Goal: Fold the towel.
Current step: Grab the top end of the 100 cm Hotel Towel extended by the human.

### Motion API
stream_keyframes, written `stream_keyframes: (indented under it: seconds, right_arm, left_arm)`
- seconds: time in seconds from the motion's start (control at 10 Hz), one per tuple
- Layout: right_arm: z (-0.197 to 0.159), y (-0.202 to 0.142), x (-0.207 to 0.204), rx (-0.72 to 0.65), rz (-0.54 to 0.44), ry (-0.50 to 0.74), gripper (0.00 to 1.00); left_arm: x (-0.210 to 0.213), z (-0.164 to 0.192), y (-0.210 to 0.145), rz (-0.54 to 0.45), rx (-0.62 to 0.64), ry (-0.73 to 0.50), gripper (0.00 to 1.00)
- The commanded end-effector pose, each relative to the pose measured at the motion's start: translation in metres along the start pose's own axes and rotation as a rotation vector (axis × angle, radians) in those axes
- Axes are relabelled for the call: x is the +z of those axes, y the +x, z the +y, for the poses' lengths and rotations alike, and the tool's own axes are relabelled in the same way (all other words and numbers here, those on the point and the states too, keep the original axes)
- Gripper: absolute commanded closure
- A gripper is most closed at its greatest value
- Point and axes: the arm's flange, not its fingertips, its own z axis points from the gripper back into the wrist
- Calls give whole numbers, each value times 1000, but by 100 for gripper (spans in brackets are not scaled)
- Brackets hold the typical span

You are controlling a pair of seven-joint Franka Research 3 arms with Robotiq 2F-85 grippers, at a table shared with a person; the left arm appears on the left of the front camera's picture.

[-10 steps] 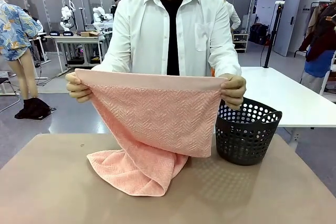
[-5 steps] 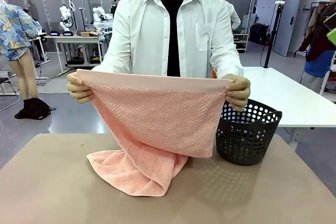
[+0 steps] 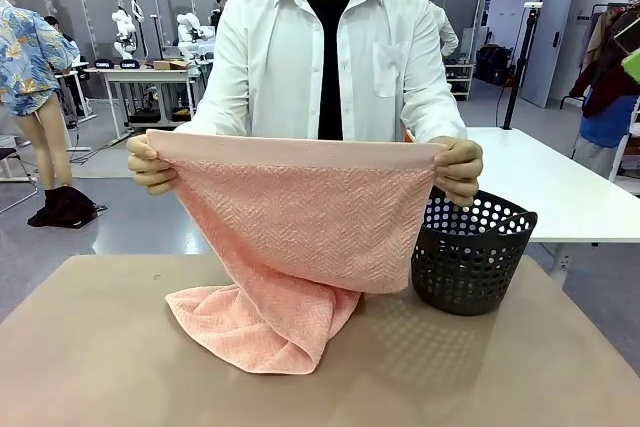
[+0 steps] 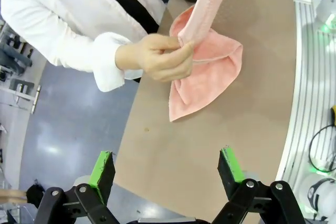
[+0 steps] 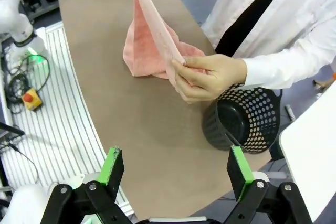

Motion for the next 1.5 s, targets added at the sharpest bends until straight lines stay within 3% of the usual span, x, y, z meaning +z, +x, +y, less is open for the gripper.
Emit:
stream_keyframes:
  seconds: [0.0, 0.8, 1.2, 1.4]
  right_arm:
    - [7, 39, -4, 181, 95, -21, 0]
    - [45, 126, -82, 447, 298, 61, 0]
    - [43, 149, -110, 524, 339, 65, 0]
    - [41, 163, -122, 547, 342, 93, 0]
  left_arm:
    - [2, 9, 46, 58, -52, -23, 0]
    - [-89, -19, 201, 359, -191, -69, 0]
    - [-140, -22, 227, 448, -201, -89, 0]
    - [-158, -22, 237, 424, -277, -167, 0]
